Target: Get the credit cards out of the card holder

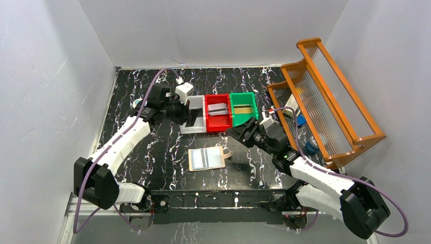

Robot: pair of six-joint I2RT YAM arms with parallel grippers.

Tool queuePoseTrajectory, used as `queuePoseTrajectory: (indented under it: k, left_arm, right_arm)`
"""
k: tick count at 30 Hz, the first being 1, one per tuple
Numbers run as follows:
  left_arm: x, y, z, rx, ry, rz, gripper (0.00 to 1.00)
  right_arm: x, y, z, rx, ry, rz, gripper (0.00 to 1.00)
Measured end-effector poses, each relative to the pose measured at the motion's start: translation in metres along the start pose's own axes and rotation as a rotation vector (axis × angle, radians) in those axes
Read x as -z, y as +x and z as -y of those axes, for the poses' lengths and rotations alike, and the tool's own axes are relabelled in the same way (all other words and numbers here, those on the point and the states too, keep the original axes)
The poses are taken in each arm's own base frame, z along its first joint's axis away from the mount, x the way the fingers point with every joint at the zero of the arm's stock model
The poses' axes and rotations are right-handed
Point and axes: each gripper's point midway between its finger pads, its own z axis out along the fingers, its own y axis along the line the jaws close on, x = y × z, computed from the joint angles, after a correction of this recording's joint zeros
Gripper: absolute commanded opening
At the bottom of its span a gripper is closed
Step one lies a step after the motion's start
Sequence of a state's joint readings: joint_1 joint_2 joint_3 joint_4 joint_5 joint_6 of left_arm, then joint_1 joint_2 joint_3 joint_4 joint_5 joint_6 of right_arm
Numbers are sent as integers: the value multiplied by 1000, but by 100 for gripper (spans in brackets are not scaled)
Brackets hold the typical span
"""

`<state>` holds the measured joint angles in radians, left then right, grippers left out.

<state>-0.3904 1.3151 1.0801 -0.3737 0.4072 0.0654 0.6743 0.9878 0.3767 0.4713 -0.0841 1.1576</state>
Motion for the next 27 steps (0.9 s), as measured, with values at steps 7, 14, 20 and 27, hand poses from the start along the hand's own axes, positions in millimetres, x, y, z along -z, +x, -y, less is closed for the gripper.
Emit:
queuePoseTrajectory:
  k: [7, 14, 20, 27]
  left_arm:
    - [-14, -20, -38, -293, -119, -10, 0]
    - [-44, -22, -67, -453, -160, -66, 0]
    - [-63, -26, -87, -508, -207, -103, 0]
    - [-88, -26, -100, -561, -250, -153, 0]
  right_arm:
    - [0, -1, 9, 5, 37, 8, 74]
    - [0, 0, 14, 3, 58, 8, 74]
    - [4, -2, 11, 4, 55, 20, 74]
    - [9, -5, 13, 5, 61, 39, 75]
